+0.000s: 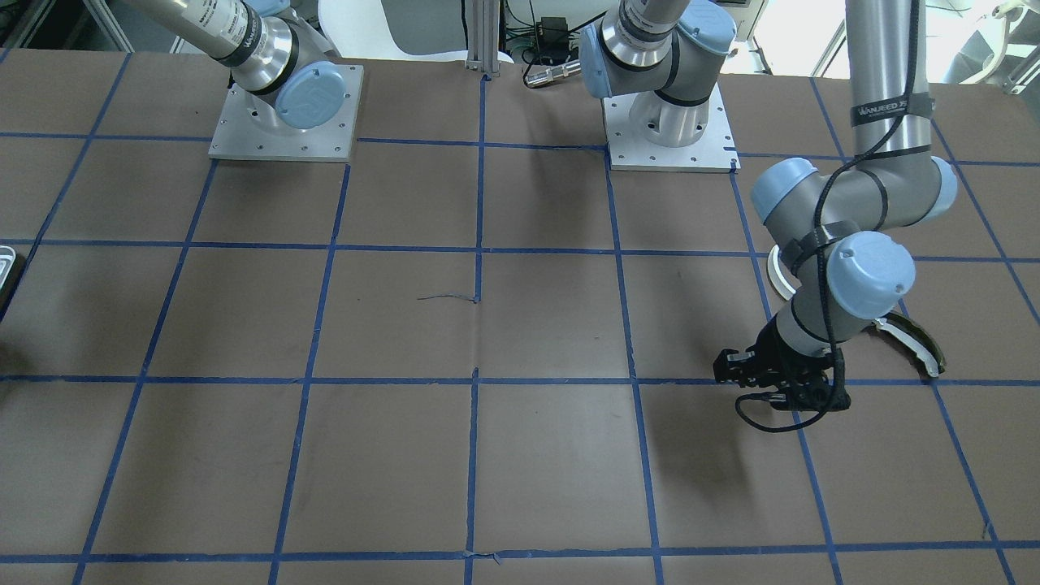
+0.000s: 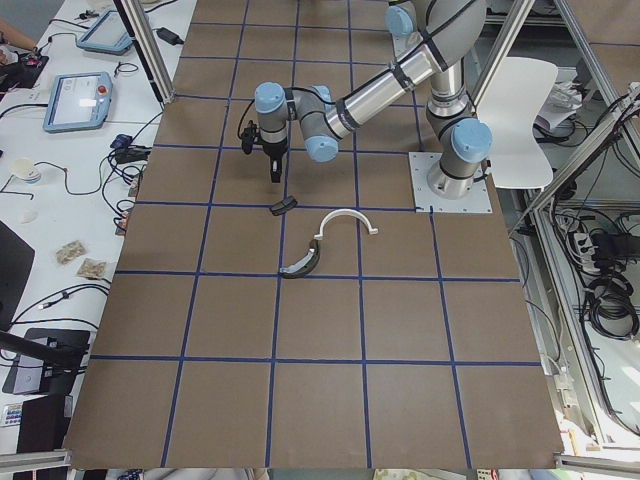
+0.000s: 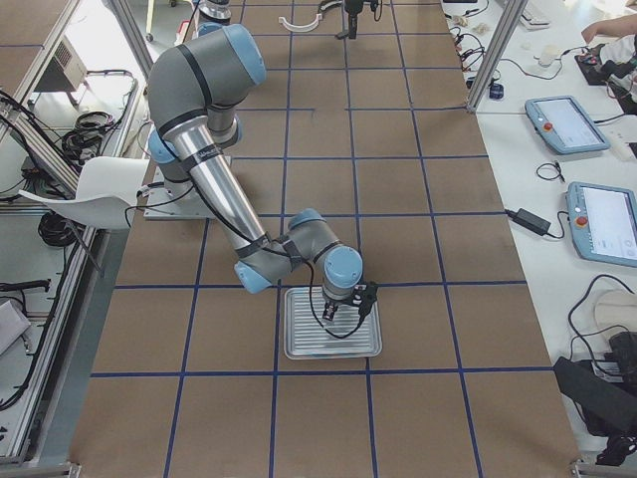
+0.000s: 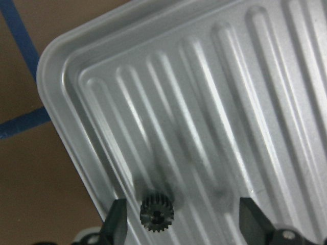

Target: Place bearing gear from tray to pile

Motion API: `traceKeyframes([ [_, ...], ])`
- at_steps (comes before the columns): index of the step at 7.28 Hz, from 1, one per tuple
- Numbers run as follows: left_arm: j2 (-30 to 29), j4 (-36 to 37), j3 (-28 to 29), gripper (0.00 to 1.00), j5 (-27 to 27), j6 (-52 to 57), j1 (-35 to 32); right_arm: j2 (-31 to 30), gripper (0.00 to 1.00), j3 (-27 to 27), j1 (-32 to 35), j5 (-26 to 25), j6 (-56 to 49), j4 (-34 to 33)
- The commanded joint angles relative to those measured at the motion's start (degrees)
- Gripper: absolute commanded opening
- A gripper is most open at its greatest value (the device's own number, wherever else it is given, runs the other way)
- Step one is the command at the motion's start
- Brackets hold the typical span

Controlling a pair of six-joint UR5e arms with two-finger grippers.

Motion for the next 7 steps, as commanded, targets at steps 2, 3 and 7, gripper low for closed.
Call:
traceKeyframes([
  [2,0.53,0.15,-2.61,0.0,0.27,17.32,11.54,0.3,0.71,0.03,0.05,-0.11,0.01,1.15],
  [3,1.06,0.42,-5.23,0.0,0.35,17.88,12.53,0.21,0.48,-0.06,-0.03,-0.11,0.01,2.81],
  [7,3.08,0.07,-6.41,1.0,0.53,18.94,13.6,-0.05,0.0,-0.41,-0.03,-0.19,0.01,4.49],
])
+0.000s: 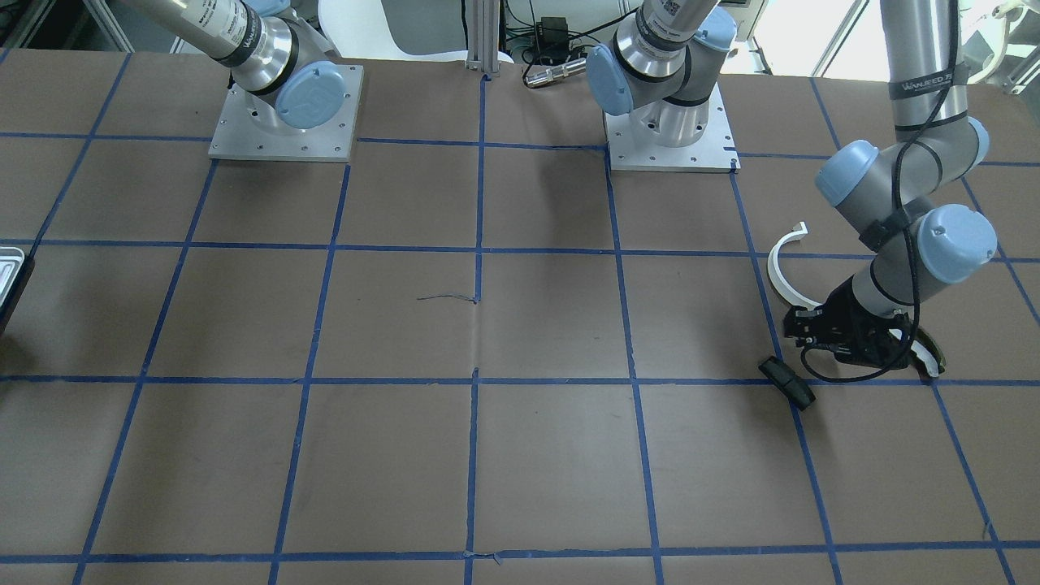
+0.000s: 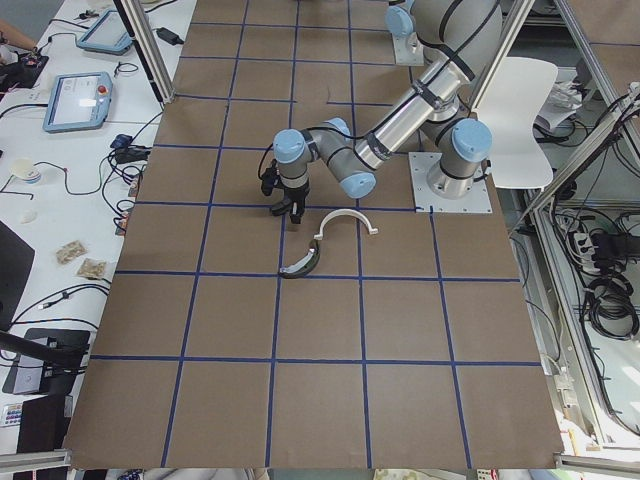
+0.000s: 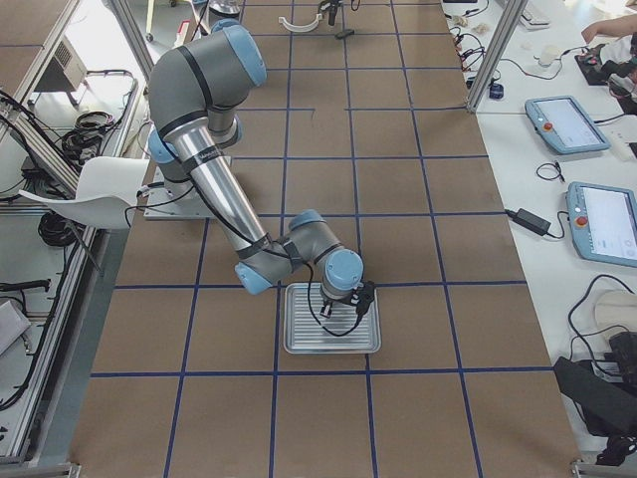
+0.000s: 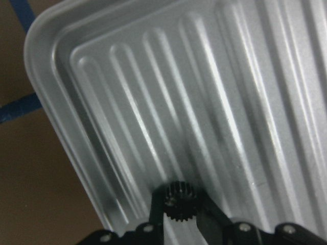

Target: Place bearing gear from tray to pile

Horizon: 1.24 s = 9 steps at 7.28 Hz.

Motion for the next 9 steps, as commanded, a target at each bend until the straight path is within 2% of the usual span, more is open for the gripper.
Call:
traceKeyframes([
  [1,0.67,-0.42,0.56,1.0,0.16,0.35,0.19,-0.4,0.0,-0.33,-0.02,-0.22,0.0,1.69],
  [2,1.72,-0.77,0.83,1.0,0.08,-0.08,-0.59,-1.01,0.0,-0.59,0.06,-1.01,-0.09,1.87],
  [3,4.17,-5.56,2.66,1.0,-0.53,-1.04,-0.95,-2.41,0.0,-1.72,0.24,-1.1,-0.09,3.87],
  [5,10.66,-23.36,10.02,1.0,-3.09,-7.42,-4.09,-6.53,0.0,-5.5,3.82,-1.01,0.0,10.72],
  [6,13.48,-30.06,13.63,1.0,-3.26,-14.78,-7.34,-8.73,0.0,-5.6,7.93,-1.1,1.48,11.7],
  [7,15.59,-34.65,17.05,1.0,-2.83,-22.33,-12.15,-10.58,0.0,-5.08,13.28,-0.41,7.76,12.15],
  [8,16.66,-36.78,19.79,1.0,-2.83,-31.2,-17.86,-11.12,0.0,-4.81,20.56,-0.05,16.52,12.76],
  [9,17.19,-36.46,21.64,1.0,-3.52,-33.9,-23.57,-11.39,0.0,-4.64,27.94,0.39,26.27,13.29],
])
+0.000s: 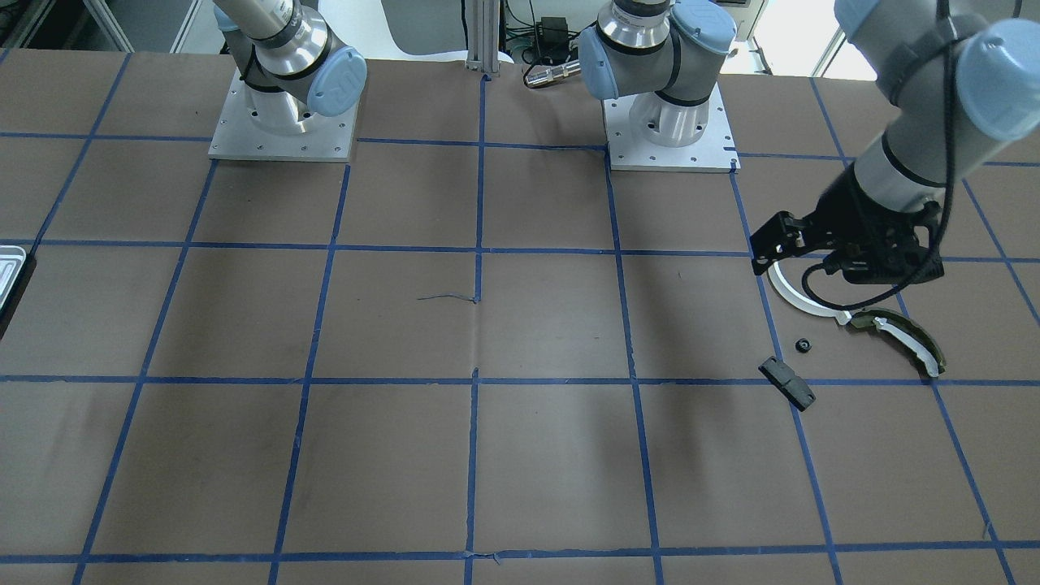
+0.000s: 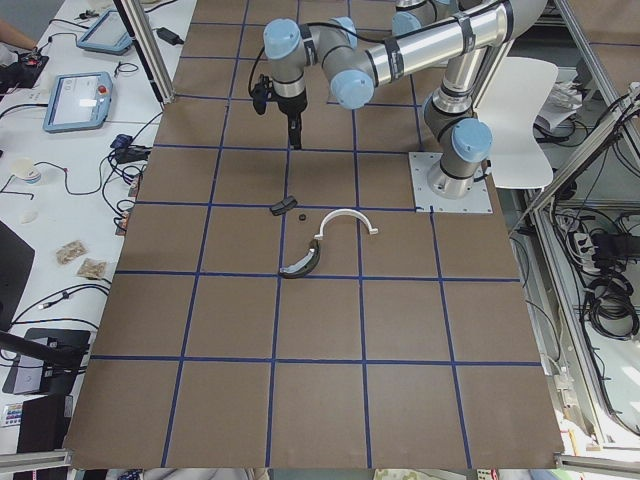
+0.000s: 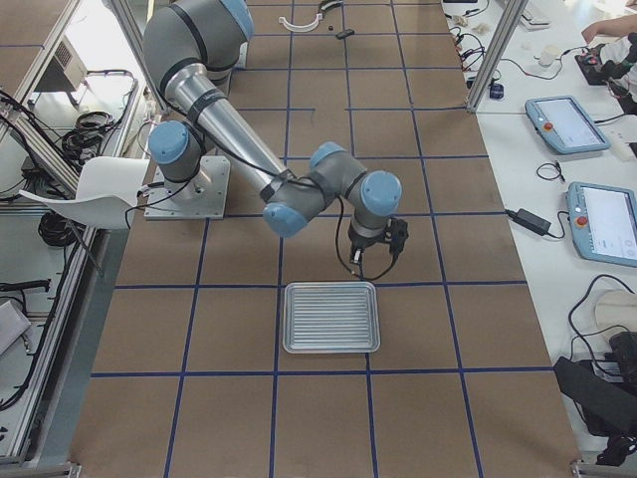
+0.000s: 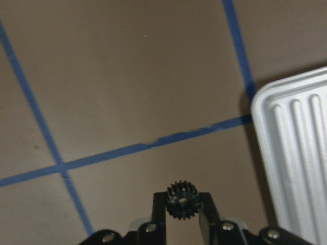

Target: Place bearing gear from tray to pile

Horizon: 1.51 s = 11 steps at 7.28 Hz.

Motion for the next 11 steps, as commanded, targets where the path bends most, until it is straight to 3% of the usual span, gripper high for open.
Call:
traceKeyframes([
  [1,1.55,-1.21,5.51,1.0,-0.76,-6.65,-11.59,-0.64,0.0,0.69,17.13,3.68,21.07,0.87],
  [4,1.72,-2.16,6.5,1.0,-2.77,-9.27,-14.71,-0.56,0.0,2.98,38.77,5.29,41.95,-0.88],
  [6,1.73,-2.87,6.76,1.0,-2.61,-9.03,-14.71,-0.12,0.0,5.08,48.71,11.06,49.69,-5.16],
  [9,1.64,-2.96,6.5,1.0,-2.61,-8.85,-14.71,5.92,0.0,10.09,55.16,11.36,56.39,-18.94],
  [11,1.82,-3.22,6.5,1.0,-2.52,-8.85,-14.71,8.06,0.0,10.1,58.76,11.27,60.88,-22.68],
])
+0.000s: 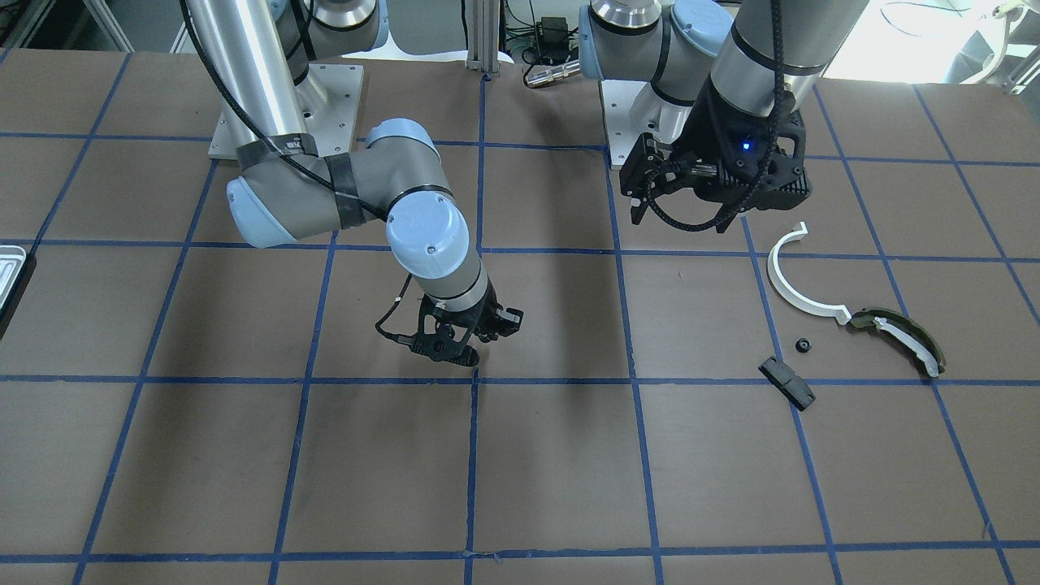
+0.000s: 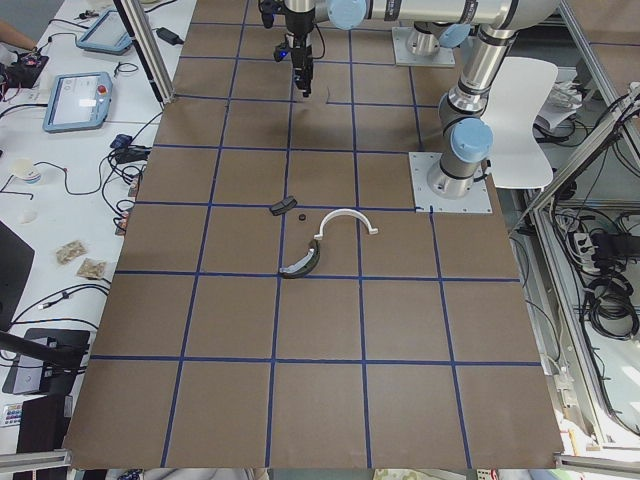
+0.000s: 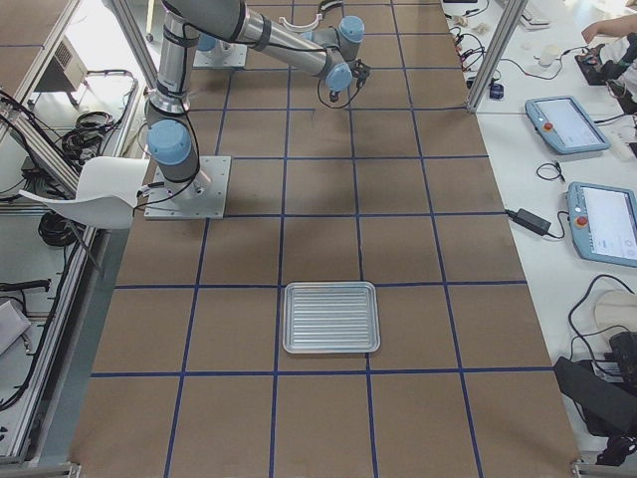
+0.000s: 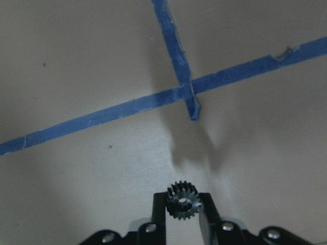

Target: Place bearing gear from tray to pile

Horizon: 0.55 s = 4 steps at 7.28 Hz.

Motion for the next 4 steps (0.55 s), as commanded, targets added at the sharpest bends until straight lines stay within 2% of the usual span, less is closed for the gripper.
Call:
traceKeyframes([
  [1,-0.04,-0.38,-0.02,1.0,0.12,0.01,0.0,0.87,0.08,0.27,2.21,-0.05,2.53,-1.74],
  [2,-0.21,-0.29,-0.02,1.0,0.12,0.01,0.0,0.95,0.63,0.36,2.21,-0.83,2.61,-1.64],
  [3,-0.39,-0.29,-0.02,1.0,0.03,0.01,0.09,0.69,1.0,0.1,2.12,-1.36,2.53,-1.64],
  [4,-0.39,-0.29,-0.11,1.0,0.12,0.01,0.09,-1.31,1.0,-0.51,0.56,-5.46,1.05,-0.86],
])
